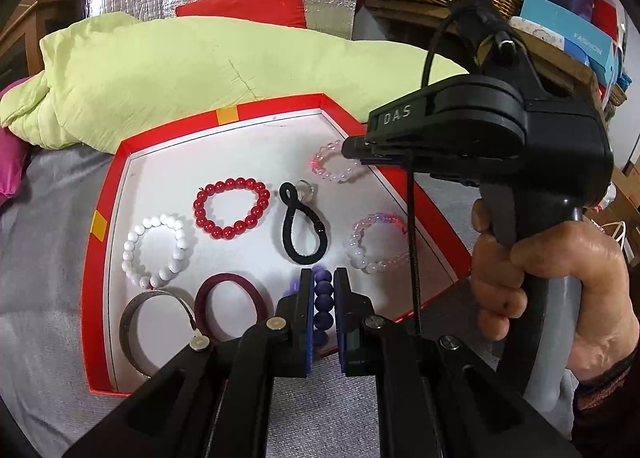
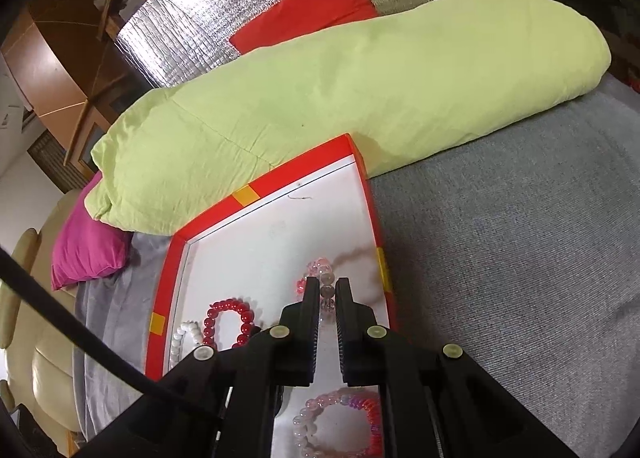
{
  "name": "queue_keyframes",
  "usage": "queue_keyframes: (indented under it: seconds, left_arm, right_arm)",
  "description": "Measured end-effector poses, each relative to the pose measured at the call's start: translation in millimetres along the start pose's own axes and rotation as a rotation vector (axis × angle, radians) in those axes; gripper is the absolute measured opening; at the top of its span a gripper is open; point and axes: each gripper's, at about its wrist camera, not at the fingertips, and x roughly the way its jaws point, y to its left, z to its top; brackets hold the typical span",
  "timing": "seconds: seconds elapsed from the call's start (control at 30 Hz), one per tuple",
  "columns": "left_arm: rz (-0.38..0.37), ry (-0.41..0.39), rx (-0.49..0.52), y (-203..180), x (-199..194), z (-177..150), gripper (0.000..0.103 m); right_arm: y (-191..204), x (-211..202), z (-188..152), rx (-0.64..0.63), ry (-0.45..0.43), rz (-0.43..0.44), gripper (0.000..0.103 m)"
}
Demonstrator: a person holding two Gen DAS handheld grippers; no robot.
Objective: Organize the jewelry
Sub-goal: 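Carry the purple bracelet into the red box with the left tool while the right tool carries the pink one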
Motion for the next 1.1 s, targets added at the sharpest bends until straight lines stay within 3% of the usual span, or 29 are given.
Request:
queue_keyframes:
  seconds: [0.27, 0.37, 0.43, 0.63, 0.8, 0.97, 1.1]
  left_arm:
    - [0.03, 0.011, -0.005, 0.7, 2.5, 1.1, 0.011]
    - [0.054, 0.011, -0.002, 1.0, 3.1, 2.3, 0.025]
    - [0.072, 0.008, -0.001, 0.9, 2.2, 2.4, 0.042]
    - [0.127, -0.003, 0.003, 0.0, -0.4, 3.7, 0.063]
    - [0.204, 0.007, -0.011, 4.3, 1.4, 5.7, 0.076]
    - [0.247, 0.005, -0.032, 8.6, -1.3, 8.1, 0.08]
    - [0.294, -0.019, -0.054, 12.7, -8.2, 10.0, 0.085]
  right_arm:
    - [-1.1, -1.7, -0.7, -0.001, 0.002, -0.006, 0.009]
    - [-0.5, -2.3, -1.4, -0.013, 0.004, -0.01, 0.012]
    - [0.0, -2.5, -1.9, -0.017, 0.005, -0.015, 0.012]
    - [-0.7, -4.6, -2.9, -0.016, 0.005, -0.013, 0.012]
    - [-1.5, -6.7, -3.4, -0.011, 0.015, -0.009, 0.012]
    - [-3.7, -10.3, -4.8, 0.0, 0.037, -0.015, 0.012]
    - [-3.0, -20.9, -5.9, -0.012, 0.02, -0.023, 0.021]
